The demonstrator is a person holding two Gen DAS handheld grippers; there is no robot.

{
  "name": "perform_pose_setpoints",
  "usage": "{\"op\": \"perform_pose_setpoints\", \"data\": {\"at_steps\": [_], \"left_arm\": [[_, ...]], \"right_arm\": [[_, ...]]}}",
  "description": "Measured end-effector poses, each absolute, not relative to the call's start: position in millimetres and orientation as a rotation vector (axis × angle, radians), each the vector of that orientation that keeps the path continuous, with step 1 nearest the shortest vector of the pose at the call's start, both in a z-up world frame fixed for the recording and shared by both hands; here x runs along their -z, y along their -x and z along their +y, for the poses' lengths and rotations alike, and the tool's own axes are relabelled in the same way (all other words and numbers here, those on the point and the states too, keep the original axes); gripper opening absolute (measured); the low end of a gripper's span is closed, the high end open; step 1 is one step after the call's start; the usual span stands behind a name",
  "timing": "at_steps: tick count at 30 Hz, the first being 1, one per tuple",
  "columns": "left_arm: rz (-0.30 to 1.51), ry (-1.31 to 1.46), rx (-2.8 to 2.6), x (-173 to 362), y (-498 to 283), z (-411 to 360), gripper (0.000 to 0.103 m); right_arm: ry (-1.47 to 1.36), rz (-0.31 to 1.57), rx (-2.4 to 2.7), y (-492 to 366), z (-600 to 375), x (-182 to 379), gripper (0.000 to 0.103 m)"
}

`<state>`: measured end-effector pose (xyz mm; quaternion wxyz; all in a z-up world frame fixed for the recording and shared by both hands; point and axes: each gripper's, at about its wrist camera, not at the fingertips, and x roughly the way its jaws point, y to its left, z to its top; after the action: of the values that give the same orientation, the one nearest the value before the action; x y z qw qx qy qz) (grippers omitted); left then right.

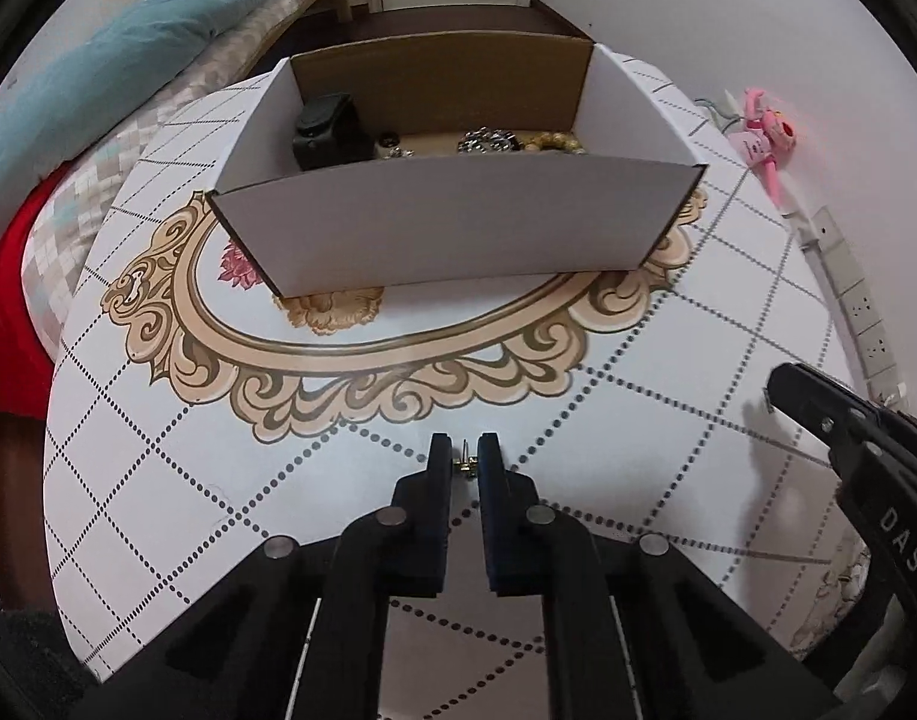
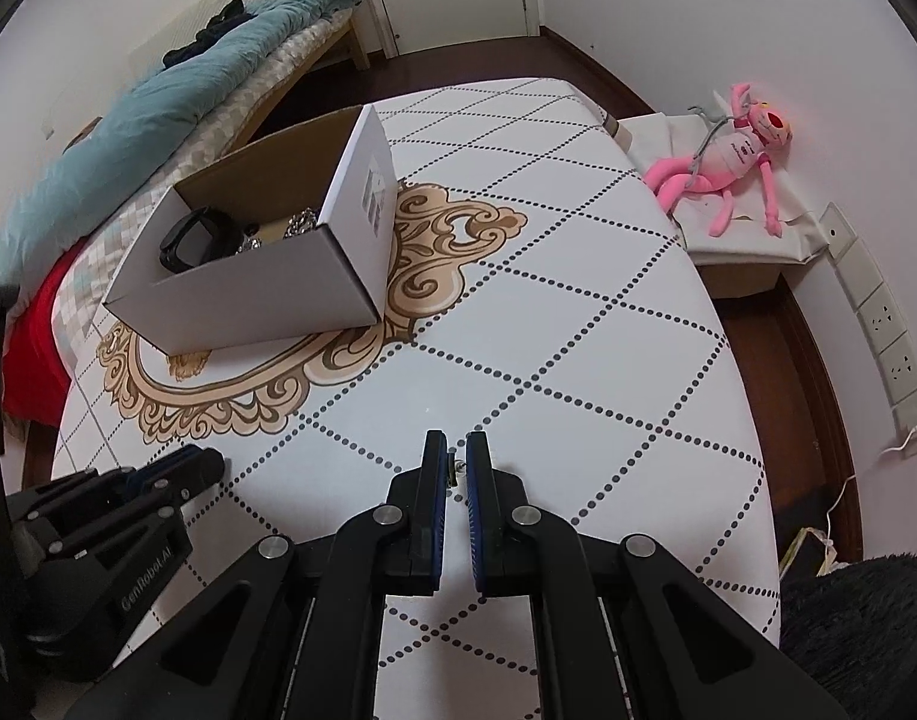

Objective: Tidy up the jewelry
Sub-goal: 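Pinch a gold stud earring with the right tool while the left tool pinches another earring, then release the earring into the box with the left tool while the right tool releases its earring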

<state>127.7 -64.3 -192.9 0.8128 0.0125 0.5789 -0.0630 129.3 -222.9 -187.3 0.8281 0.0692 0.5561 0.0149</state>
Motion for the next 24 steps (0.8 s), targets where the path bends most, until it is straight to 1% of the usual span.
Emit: {"op": "perform_pose_setpoints", "data": {"at_steps": [4, 7, 10, 14, 17, 19, 22, 24], "left_arm": [[1.224, 0.015, 0.172, 175, -125, -60, 0.006], [1.195, 0.091, 0.214, 143, -133, -49, 0.006], [1.161, 0.157, 0.244, 112, -151, -33, 0.006], [1.120, 0.168, 0.240, 84, -186, -20, 0.006], [1.111, 0.143, 0.218, 78, -213, -14, 0.006], [1.138, 0.129, 0.213, 83, -235, -11, 0.006], [1.192, 0.128, 0.205, 97, -255, -8, 0.007], [1.277, 0.117, 0.184, 110, -268, -7, 0.008]], "right_arm": [[-0.165, 1.160, -0.047, -131, -222, 176, 0.007], [-0.195, 1.139, -0.072, -135, -222, 162, 0.007], [-0.239, 1.111, -0.115, -145, -221, 141, 0.007], [-0.256, 1.068, -0.190, -174, -209, 112, 0.007], [-0.240, 1.048, -0.235, -206, -196, 101, 0.007], [-0.242, 1.055, -0.255, -226, -190, 101, 0.007], [-0.243, 1.128, -0.297, -257, -180, 115, 0.007], [-0.246, 1.226, -0.330, -277, -174, 133, 0.007]]}}
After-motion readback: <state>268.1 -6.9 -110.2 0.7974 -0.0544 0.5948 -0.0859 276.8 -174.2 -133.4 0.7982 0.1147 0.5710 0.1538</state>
